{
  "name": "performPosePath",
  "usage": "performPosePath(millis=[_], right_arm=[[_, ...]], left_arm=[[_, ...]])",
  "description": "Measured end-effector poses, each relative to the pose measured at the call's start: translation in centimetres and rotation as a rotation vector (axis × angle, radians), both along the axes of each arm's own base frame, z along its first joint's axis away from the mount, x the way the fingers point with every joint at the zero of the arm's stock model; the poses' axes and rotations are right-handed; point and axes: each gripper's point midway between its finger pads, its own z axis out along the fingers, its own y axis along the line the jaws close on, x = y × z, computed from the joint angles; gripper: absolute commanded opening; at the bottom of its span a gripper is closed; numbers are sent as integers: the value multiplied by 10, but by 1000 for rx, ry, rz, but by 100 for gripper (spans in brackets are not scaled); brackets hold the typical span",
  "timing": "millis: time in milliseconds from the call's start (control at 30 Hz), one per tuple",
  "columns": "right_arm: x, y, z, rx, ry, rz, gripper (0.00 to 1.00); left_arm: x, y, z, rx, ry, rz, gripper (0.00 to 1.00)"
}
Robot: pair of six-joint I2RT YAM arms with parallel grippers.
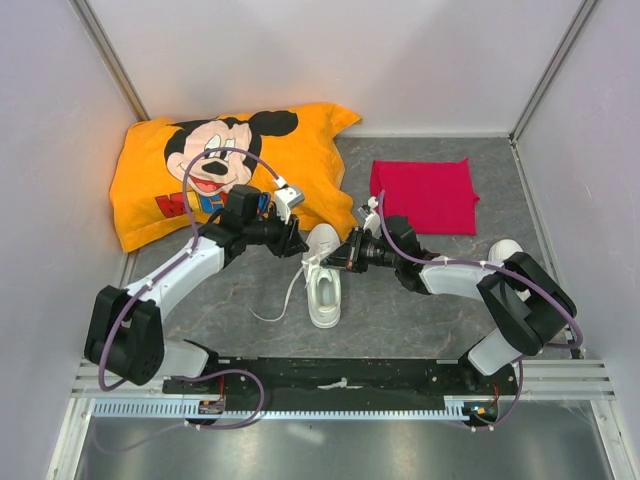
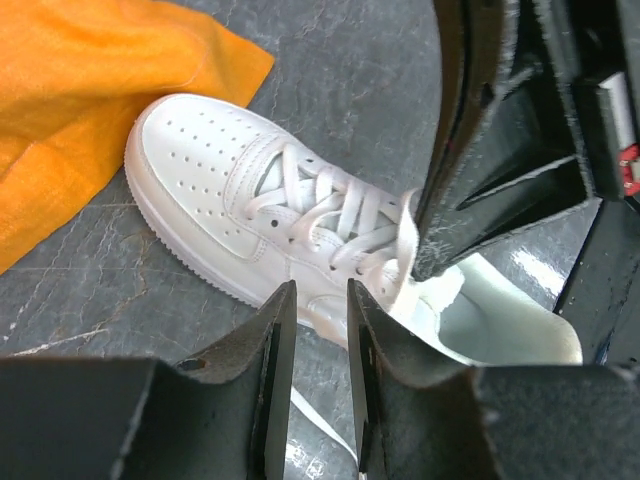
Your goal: Tie the shoes
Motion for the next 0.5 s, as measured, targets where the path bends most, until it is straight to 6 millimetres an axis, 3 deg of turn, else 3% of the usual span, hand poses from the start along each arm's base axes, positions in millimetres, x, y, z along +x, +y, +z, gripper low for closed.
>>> performPosePath(millis=[167,500], right_arm=[[1,0,0,0,0,-1,0],[9,-5,-3,-7,6,-26,0]], left_arm=[[8,-3,-10,8,39,-3,37],[-6,-16,-7,-55,102,-99,40]])
